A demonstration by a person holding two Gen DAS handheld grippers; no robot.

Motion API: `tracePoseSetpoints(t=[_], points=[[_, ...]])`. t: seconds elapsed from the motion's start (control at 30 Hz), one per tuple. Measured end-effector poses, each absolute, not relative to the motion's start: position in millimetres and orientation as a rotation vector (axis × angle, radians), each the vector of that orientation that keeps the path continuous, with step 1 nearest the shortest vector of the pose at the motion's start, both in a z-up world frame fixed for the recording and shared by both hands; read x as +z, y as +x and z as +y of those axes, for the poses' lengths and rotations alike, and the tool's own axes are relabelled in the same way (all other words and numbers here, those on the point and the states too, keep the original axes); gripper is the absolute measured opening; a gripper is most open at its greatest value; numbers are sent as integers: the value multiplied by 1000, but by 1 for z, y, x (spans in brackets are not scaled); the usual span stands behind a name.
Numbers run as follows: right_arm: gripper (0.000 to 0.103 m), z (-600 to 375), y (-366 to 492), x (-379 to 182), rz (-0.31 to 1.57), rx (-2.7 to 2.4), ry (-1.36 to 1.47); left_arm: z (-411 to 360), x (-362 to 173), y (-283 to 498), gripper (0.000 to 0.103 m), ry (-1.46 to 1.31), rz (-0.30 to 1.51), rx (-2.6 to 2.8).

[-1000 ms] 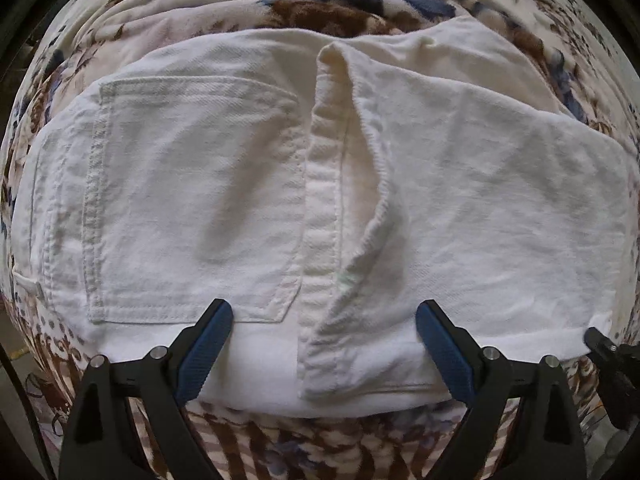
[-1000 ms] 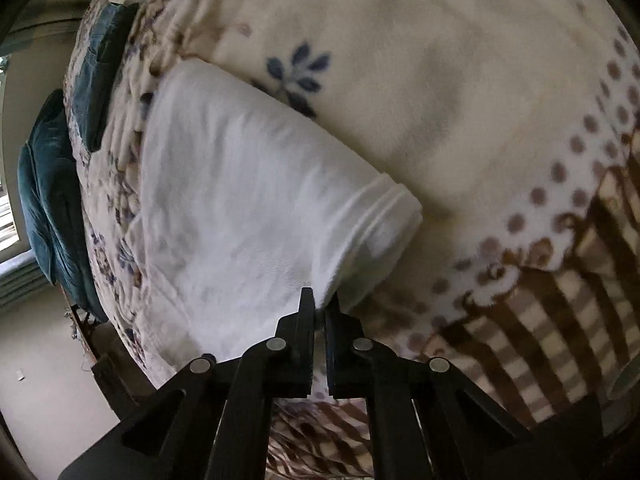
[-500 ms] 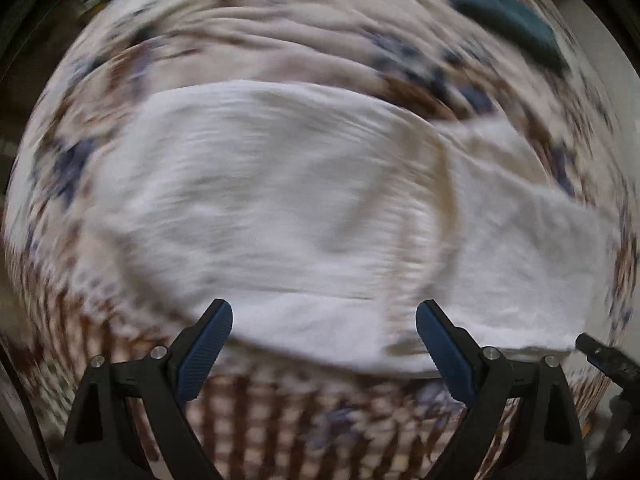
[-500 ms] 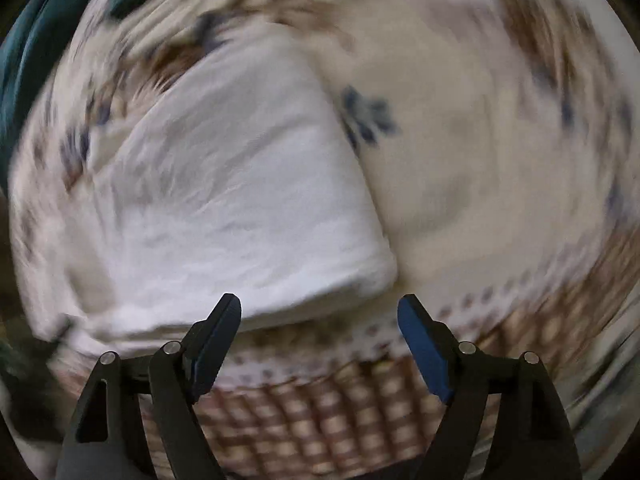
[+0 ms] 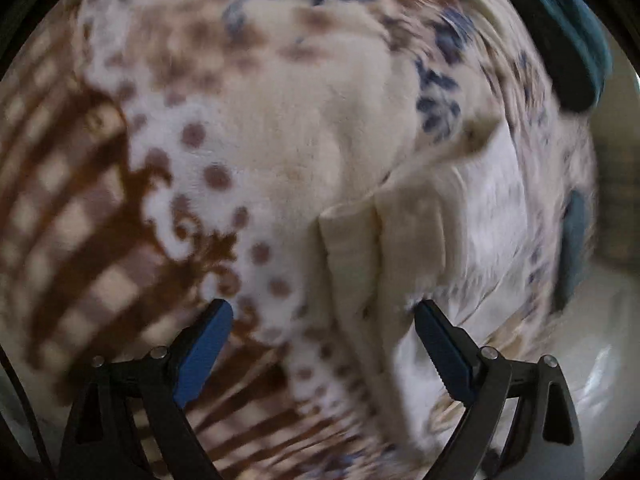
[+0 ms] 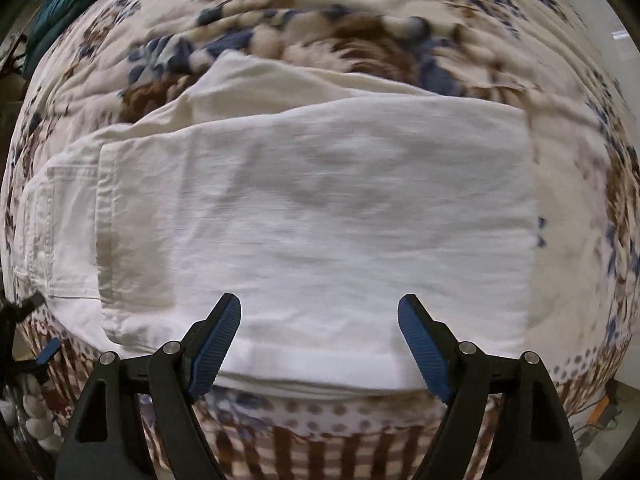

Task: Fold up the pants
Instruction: 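Grasp the pants' waistband end with the left tool and lift it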

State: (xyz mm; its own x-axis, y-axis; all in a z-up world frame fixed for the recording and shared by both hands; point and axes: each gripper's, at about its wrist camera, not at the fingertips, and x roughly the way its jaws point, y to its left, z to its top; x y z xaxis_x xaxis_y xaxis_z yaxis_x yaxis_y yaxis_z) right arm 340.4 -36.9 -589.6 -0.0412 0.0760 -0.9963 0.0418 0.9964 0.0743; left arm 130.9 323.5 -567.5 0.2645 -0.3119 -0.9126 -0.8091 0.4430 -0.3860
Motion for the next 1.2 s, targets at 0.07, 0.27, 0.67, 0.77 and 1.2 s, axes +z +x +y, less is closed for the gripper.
tracePoseSetpoints(t=[0.07,0.27,0.67,0.77,1.2], points=[[83,-24,343,-595,1627,35,84,325,-574,129,94,-1177,1255,431],[83,17,347,-606,1650,40,80,343,-580,122,93,-1346,1058,380],[83,48,333,-637,1691,56,97,321,-568,159,84,-1262,1020,313],[83,59,334,-646,1701,59,65,318,-570,164,63,-1213,1053,339],[84,37,350,-651,1719,65,95,317,-590,189,49,-1159,1146,333]])
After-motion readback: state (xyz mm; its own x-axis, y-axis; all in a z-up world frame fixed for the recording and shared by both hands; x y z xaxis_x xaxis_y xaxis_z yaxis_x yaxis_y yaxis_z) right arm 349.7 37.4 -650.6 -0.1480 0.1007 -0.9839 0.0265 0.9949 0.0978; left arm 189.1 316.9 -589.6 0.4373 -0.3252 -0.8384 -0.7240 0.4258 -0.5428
